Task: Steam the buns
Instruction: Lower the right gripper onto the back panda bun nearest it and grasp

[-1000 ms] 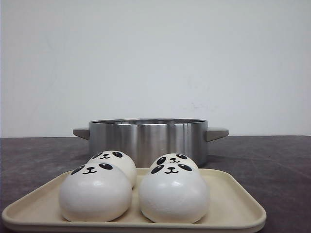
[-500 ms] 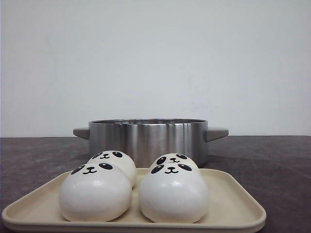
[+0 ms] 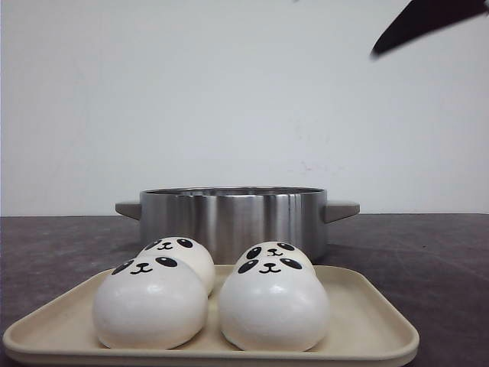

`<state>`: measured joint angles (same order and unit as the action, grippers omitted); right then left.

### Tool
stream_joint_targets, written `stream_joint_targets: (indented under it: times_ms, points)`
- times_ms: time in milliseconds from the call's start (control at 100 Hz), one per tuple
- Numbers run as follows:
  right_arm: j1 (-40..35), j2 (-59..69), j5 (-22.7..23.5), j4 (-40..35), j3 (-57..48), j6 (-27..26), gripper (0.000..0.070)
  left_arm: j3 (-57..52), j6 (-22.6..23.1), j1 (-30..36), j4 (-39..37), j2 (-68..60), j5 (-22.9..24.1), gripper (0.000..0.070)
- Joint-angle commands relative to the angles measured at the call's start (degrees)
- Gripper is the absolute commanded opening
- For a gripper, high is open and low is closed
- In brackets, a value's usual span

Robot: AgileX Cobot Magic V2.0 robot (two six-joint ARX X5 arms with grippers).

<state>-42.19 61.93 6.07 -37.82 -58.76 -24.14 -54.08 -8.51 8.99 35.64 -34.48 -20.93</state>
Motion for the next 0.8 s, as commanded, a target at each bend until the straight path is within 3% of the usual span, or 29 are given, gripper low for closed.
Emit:
stream_joint_targets:
  times_ms: [0,170,310,790]
  points:
    - [-2.08,4.5,-0.28,-1.66,-2.93,-3.54,0.0615,-0.61,0.39,0.57,-0.52,-0.22,0.13,0.0483]
    - [-5.4,15.19,-0.09,-2.23,-4.61,-5.62,0.0611,-0.61,-0.96,2.97,-0.33,-0.07,0.11,0.0483]
    - [-4.79,22.93,-0.24,-0.79,-4.61,-6.86,0.0489,-0.61,-2.54,4.87,1.11,0.24,0.11,0.0483]
    - [-2.08,37.33,-0.15,8.22,-4.61,-7.04,0.0487,-0.61,-2.54,8.37,5.57,0.22,0.2,0.0482]
